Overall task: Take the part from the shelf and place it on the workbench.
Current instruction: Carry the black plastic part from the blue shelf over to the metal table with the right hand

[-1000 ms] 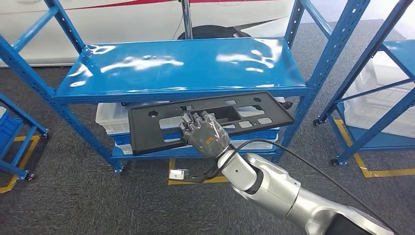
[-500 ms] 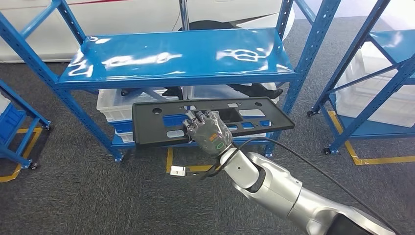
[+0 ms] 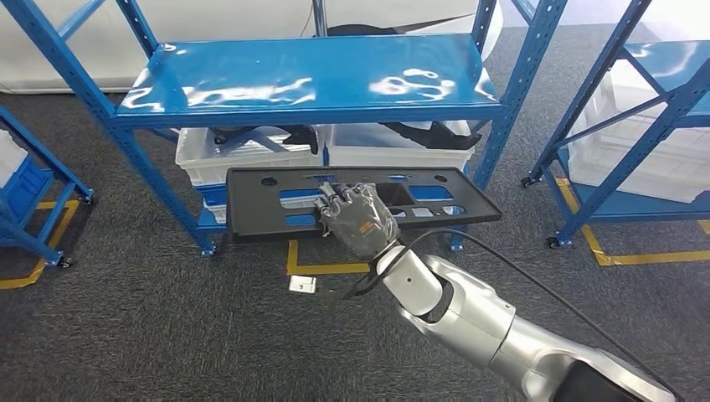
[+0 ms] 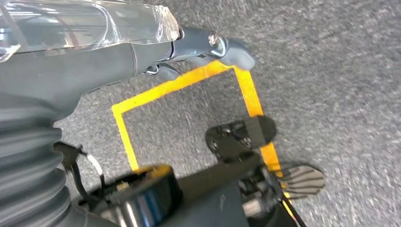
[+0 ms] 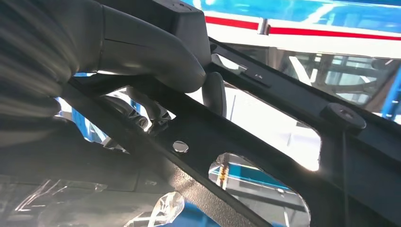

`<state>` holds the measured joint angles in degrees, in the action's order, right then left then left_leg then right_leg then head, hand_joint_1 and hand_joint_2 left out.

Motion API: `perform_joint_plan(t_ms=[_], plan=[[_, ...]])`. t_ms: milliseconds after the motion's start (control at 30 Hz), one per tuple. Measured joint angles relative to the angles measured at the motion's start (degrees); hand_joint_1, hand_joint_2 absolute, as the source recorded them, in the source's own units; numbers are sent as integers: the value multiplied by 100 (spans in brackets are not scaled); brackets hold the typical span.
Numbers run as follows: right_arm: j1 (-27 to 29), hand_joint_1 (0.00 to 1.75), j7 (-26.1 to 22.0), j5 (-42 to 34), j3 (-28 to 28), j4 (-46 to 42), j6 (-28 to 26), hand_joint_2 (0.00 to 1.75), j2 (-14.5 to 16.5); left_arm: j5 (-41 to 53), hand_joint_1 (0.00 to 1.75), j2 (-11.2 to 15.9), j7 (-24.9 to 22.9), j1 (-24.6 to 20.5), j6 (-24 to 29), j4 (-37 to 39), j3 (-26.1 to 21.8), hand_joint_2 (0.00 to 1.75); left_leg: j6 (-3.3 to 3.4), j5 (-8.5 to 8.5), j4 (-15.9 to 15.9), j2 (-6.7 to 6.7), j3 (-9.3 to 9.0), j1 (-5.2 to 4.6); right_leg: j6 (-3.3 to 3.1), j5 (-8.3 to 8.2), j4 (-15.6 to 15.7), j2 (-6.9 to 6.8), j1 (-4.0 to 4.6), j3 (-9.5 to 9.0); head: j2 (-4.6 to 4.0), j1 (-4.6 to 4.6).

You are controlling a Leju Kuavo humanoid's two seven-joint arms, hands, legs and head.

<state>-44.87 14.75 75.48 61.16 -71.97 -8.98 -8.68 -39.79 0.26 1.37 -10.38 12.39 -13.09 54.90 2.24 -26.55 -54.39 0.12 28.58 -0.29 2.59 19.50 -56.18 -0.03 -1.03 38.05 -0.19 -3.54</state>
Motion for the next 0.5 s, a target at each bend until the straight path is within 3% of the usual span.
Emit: perform_joint_plan(t_ms=[33, 67, 133, 167, 200, 233, 267, 300, 367, 400, 433, 500], plan=[[0, 175, -2, -3, -4, 2, 0, 175, 0, 1, 0, 1, -1, -2, 0, 0, -1, 175, 42, 75, 25, 7, 35, 10, 25, 94, -70, 3, 2, 42, 0, 1], [2, 175, -3, -5, -8, 4, 1, 175, -4, 4, 0, 1, 0, -3, 0, 0, -1, 175, 81, 155, 54, 13, 82, 22, 44, 293, -253, 7, 4, 116, -1, 4], [8, 175, -4, -11, -13, 10, 4, 175, -11, 14, 0, 2, 1, -3, -2, 0, -1, 175, 132, 271, 62, 17, 204, 16, 64, 845, -963, 7, 0, 332, 0, 10], [17, 175, -4, -16, -13, 13, 9, 175, -14, 21, 0, 2, 2, 2, -4, 0, -1, 175, 141, 323, 60, 17, 275, 8, 76, 1023, -1345, 7, -1, 420, -1, 10], [27, 175, -5, -18, -13, 15, 16, 175, -17, 26, 0, 1, 4, 8, -5, 0, 0, 175, 142, 373, 58, 18, 345, 2, 83, 1072, -1611, 6, -1, 448, -1, 10], [34, 175, -5, -9, -13, 16, 25, 175, -21, 31, 0, 1, 7, 13, -7, 0, -1, 175, 139, 424, 55, 19, 412, -2, 85, 1002, -1689, 6, -1, 387, -1, 11], [37, 175, -5, 11, -13, 19, 34, 175, -26, 35, 0, 1, 9, 17, -7, 0, -1, 175, 130, 472, 50, 20, 473, -4, 78, 864, -1544, 6, -1, 213, -1, 11], [33, 175, -3, 42, -13, 20, 43, 175, -30, 40, 0, 1, 10, 19, -7, 0, -1, 175, 117, 513, 41, 16, 522, -4, 63, 736, -1206, 10, 0, -62, 0, 12], [10, 175, 11, 109, -14, 21, 54, 175, -29, 50, 0, 1, 10, 19, -7, 0, -1, 175, 69, 580, 19, -1, 603, -17, 18, 710, -364, 36, 15, -664, 1, 11], [-2, 175, 21, 134, -14, 22, 56, 175, -26, 56, 0, 0, 9, 16, -7, 0, -1, 175, 36, 612, 9, -11, 627, -23, -7, 761, -77, 45, 28, -842, 1, 9], [-8, 175, 30, 160, -15, 23, 57, 175, -24, 60, 0, 0, 9, 14, -7, 0, -1, 175, -1, 644, 7, -19, 648, -28, -34, 811, 69, 47, 45, -919, 1, 7], [-12, 175, 40, 192, -15, 25, 57, 175, -23, 65, 0, 4, 8, 19, -4, 0, 0, 175, -70, 676, -15, -40, 677, -11, -113, 779, 125, 4, 49, -897, 0, 5]])
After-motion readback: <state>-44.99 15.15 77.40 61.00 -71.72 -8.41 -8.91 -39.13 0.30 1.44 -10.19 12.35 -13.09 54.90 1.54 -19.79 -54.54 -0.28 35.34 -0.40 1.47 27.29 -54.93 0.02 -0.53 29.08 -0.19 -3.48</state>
